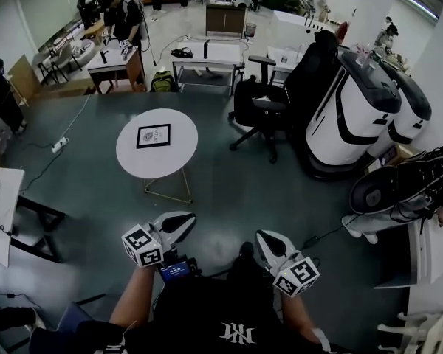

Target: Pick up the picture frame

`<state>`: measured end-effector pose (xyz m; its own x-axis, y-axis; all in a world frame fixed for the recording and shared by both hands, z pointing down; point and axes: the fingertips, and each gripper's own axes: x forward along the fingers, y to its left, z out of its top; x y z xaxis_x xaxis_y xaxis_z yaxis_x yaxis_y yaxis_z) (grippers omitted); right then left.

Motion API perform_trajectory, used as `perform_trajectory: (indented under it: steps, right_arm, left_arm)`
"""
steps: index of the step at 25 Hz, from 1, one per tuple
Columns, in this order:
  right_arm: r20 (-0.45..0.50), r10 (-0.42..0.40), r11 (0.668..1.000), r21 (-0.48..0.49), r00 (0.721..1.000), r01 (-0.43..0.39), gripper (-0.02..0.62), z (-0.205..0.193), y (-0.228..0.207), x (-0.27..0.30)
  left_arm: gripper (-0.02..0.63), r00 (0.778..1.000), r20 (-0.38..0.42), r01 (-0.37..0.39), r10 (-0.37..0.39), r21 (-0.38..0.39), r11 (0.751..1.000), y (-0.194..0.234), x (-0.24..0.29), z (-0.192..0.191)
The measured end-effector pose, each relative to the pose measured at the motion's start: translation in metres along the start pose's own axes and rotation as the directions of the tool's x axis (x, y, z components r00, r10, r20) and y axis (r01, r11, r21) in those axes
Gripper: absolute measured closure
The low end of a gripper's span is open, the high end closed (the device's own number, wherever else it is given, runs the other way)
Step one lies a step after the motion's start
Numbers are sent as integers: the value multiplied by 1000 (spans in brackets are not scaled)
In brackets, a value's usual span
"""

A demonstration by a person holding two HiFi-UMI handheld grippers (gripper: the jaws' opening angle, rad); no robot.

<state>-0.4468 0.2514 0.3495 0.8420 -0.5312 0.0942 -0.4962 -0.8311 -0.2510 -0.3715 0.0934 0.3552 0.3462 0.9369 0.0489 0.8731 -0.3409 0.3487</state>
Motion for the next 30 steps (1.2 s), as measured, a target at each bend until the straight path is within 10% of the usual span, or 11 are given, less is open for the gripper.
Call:
perform_trajectory:
  steps: [20,30]
  right_arm:
    - [-96,375,925,-16,922,-378,595,74,-234,150]
    - [-132,494,869,66,859,-490,595,59,-264,233]
  left_arm:
    - [601,960,70,-271,272,-23,962,128,204,76]
    - [601,909,60,-407,413,-88,909,196,209,73]
